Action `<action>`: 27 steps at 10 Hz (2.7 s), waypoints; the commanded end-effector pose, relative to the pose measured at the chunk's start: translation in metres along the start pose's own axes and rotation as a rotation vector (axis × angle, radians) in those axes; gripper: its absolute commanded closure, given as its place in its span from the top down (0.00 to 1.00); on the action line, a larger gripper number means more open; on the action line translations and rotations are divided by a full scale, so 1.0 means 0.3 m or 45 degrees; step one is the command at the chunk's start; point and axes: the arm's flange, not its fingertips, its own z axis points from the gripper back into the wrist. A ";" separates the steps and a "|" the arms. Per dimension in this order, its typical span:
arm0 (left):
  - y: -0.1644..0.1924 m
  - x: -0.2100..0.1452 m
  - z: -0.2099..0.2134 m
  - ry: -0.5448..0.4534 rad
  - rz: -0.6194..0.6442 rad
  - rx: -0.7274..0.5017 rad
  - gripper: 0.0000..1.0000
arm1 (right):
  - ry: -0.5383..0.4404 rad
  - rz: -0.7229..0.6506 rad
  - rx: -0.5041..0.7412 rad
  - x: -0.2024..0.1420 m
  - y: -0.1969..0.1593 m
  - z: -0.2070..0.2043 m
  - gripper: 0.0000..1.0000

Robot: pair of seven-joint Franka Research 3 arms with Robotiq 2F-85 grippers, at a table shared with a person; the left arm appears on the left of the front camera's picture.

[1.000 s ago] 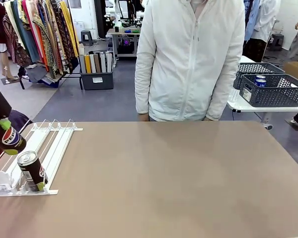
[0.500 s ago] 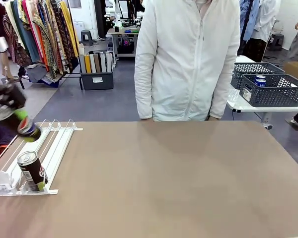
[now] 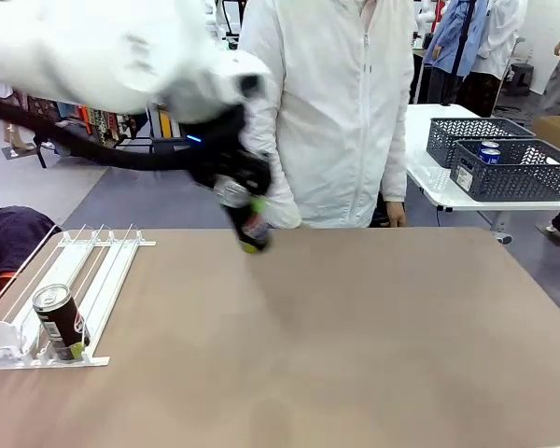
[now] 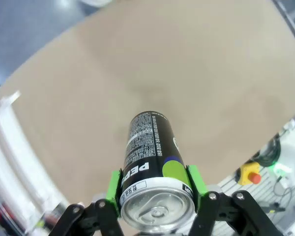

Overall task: Retrieve and store the cans from the dispenser.
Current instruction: Pick up one can from the Automatic Can Dispenser and place it in the middle of the table.

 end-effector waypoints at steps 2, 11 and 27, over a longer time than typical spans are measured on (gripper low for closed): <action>-0.223 0.193 -0.267 0.226 -0.185 0.023 0.00 | -0.015 0.014 0.024 0.012 0.009 -0.002 1.00; -0.195 0.190 -0.649 0.336 -0.102 0.086 0.00 | -0.015 0.014 0.024 0.012 0.009 -0.002 1.00; 0.628 -0.278 0.238 -0.203 0.328 -0.618 1.00 | -0.015 0.014 0.024 0.012 0.009 -0.002 1.00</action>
